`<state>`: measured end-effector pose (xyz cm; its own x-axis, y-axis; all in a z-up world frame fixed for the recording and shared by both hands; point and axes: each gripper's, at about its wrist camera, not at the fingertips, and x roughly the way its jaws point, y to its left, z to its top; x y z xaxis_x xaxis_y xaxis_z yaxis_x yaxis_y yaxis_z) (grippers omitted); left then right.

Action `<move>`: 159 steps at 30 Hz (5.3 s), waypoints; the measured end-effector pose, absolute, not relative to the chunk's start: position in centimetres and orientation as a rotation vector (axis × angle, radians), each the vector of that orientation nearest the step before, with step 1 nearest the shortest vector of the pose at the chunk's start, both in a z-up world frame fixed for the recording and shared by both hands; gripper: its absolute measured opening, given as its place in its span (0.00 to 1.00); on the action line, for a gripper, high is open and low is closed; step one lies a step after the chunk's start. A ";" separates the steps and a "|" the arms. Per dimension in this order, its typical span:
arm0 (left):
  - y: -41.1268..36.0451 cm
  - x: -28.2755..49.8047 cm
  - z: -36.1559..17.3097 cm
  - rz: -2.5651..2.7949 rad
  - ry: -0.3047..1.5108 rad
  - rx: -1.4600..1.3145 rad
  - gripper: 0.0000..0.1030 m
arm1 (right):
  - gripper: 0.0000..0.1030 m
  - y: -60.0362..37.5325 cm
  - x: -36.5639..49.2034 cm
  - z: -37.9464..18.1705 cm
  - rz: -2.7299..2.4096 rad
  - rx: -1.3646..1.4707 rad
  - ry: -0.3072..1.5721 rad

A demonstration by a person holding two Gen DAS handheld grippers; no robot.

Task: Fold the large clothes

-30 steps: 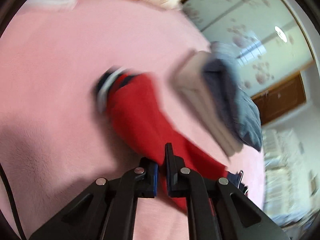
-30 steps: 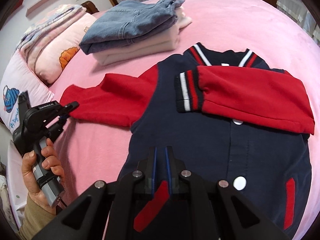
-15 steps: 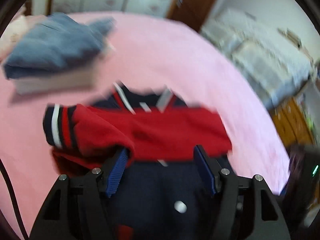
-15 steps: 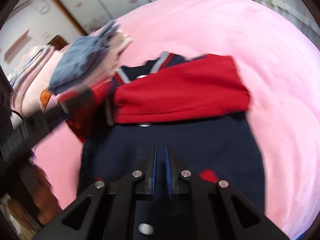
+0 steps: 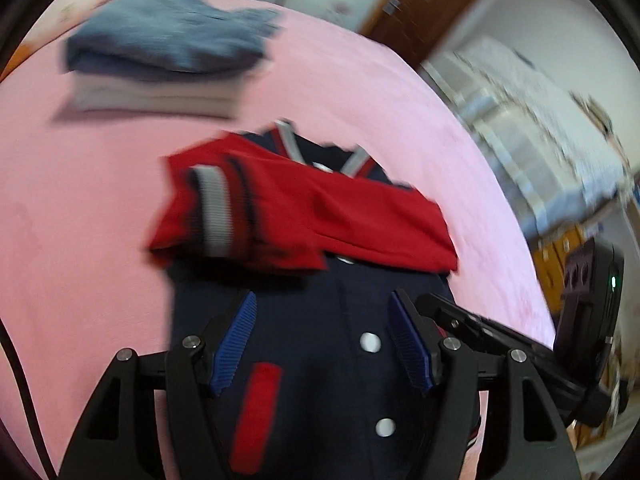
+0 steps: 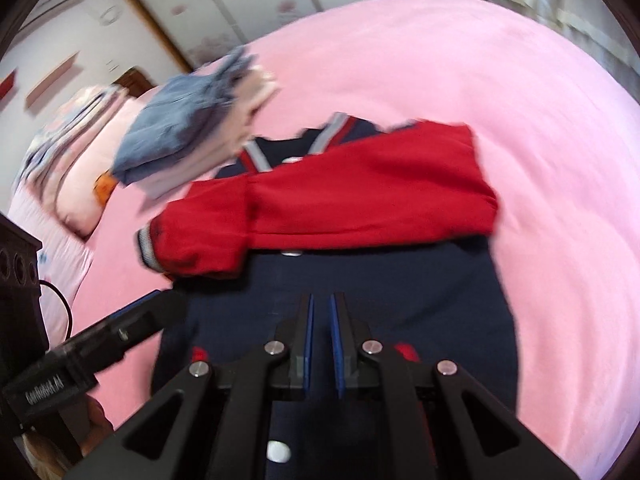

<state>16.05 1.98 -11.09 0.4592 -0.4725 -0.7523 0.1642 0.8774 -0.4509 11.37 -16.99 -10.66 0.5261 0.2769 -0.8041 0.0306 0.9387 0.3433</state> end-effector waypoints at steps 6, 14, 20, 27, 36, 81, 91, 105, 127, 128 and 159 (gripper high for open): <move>7.4 15.6 -11.5 -0.245 0.997 -0.406 0.66 | 0.08 -10.8 12.3 -8.8 0.282 0.167 0.951; 13.3 14.6 -14.1 -0.086 1.030 -0.508 0.66 | 0.35 -3.8 12.7 -7.6 0.404 -0.013 0.843; 16.4 13.8 -16.3 -0.037 1.055 -0.579 0.66 | 0.35 -1.2 14.3 -8.4 0.440 0.001 0.867; 17.4 13.7 -17.4 -0.048 1.064 -0.620 0.66 | 0.35 -0.1 17.8 -11.1 0.271 0.007 0.944; 17.3 13.3 -17.0 -0.067 1.070 -0.622 0.66 | 0.17 0.1 18.8 -11.6 0.140 -0.047 0.973; 9.3 16.0 -17.0 -0.177 1.180 -0.442 0.66 | 0.44 -23.8 19.7 -14.0 0.250 0.545 1.067; 9.0 16.1 -17.1 -0.170 1.186 -0.430 0.66 | 0.14 -22.6 20.1 -14.8 0.235 0.379 1.083; 8.5 17.8 -16.0 -0.167 1.148 -0.411 0.66 | 0.10 -19.3 16.7 -3.5 0.254 -0.025 0.716; 6.1 28.9 -18.7 -0.375 1.265 -0.449 0.09 | 0.15 -24.4 19.9 -11.9 0.121 0.185 0.963; 6.0 29.0 -18.4 -0.390 1.259 -0.419 0.08 | 0.15 -24.2 19.8 -11.8 0.128 0.185 0.964; -1.3 25.2 -16.7 -0.303 1.057 -0.186 0.55 | 0.23 -17.2 19.1 -11.0 0.253 0.182 0.915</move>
